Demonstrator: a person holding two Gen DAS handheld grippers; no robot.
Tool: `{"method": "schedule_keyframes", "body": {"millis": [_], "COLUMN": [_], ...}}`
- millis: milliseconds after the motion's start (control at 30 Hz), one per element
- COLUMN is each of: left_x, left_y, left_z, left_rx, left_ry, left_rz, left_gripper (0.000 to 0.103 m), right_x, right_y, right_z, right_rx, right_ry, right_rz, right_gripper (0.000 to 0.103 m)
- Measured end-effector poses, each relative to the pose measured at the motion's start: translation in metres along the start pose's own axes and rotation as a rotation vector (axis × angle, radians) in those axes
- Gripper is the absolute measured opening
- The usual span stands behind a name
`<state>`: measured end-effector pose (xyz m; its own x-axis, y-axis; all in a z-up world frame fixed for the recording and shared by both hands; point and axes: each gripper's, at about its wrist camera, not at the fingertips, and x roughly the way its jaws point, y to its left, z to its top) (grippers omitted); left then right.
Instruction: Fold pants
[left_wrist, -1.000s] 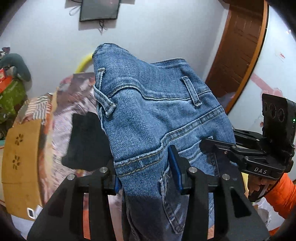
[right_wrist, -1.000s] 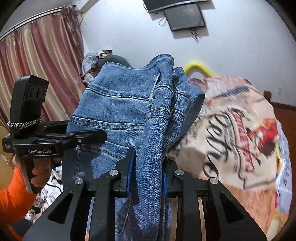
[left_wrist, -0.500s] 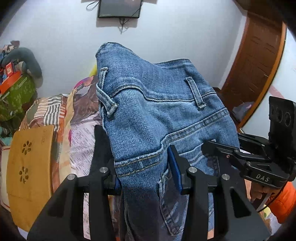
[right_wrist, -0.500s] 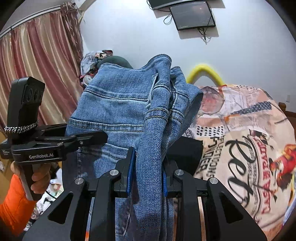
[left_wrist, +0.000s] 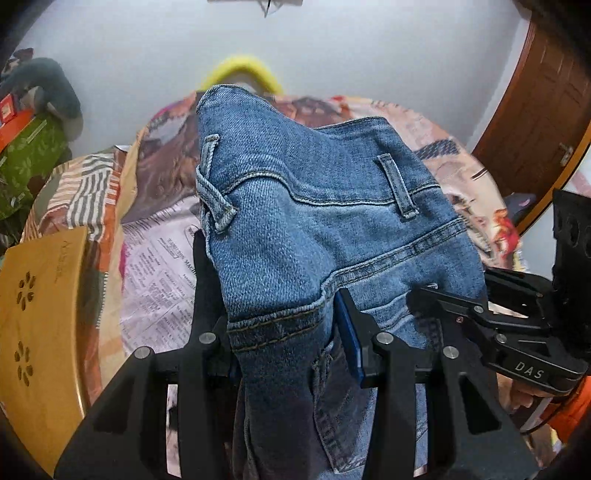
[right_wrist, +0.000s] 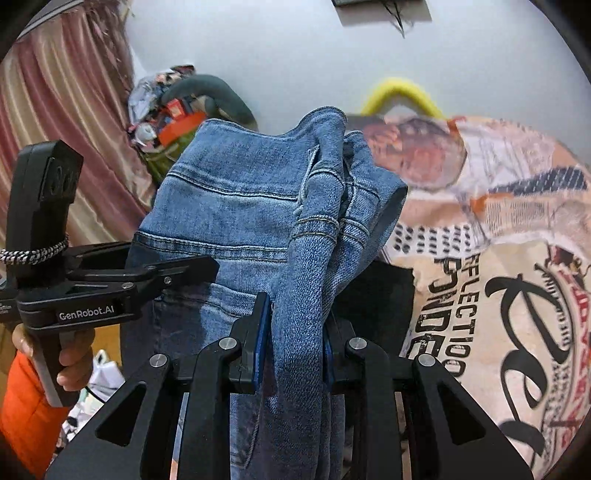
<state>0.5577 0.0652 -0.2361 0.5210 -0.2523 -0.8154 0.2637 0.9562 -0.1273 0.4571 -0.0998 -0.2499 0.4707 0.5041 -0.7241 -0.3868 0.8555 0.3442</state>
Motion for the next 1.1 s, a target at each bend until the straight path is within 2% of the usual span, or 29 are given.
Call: {"method": "schedule_keyframes", "body": {"millis": [200,300,433,500,600,700,833,933,1100], "left_x": [0.067,0.095,0.089,0.08,0.056,0.023,-0.038,-0.085,-0.179], "left_y": [0.005,0.011,0.006,0.006,0.01,0.011,-0.003,-0.017,-0.053], "left_z": [-0.002,-0.006,-0.007,-0.006,-0.009,-0.015,-0.019,-0.021,-0.037], "left_rx": [-0.032,-0.073,-0.077,-0.067,-0.093,-0.112,-0.1,-0.107,-0.08], "left_ry": [0.101,0.158,0.151,0.148,0.12,0.061,-0.042,-0.099,-0.253], "left_rz": [0.003,0.028,0.091,0.124,0.167,0.164,0.2,0.181,0.163], "left_gripper": [0.043,0.053,0.06,0.062,0.063,0.063,0.063,0.065,0.065], "right_x": [0.035,0.046,0.036,0.024,0.002,-0.03,-0.08,-0.121,-0.199], "right_y": [-0.023,-0.024,-0.026,-0.023,-0.019,-0.012,0.007,0.029,0.066], "right_z": [-0.004,-0.011,-0.018,-0.021,-0.024,-0.022,-0.018,-0.013,-0.021], "right_rx": [0.032,0.015,0.037,0.005,-0.037,-0.054,-0.074,-0.112,-0.148], "right_ry": [0.1,0.145,0.15,0.148,0.129,0.049,-0.062,-0.154,-0.323], "right_rz": [-0.035,-0.088,-0.109,-0.138,-0.156,-0.134,-0.111,-0.109,-0.068], "right_gripper": [0.022,0.023,0.03,0.03,0.032,0.032,0.034,0.04,0.04]}}
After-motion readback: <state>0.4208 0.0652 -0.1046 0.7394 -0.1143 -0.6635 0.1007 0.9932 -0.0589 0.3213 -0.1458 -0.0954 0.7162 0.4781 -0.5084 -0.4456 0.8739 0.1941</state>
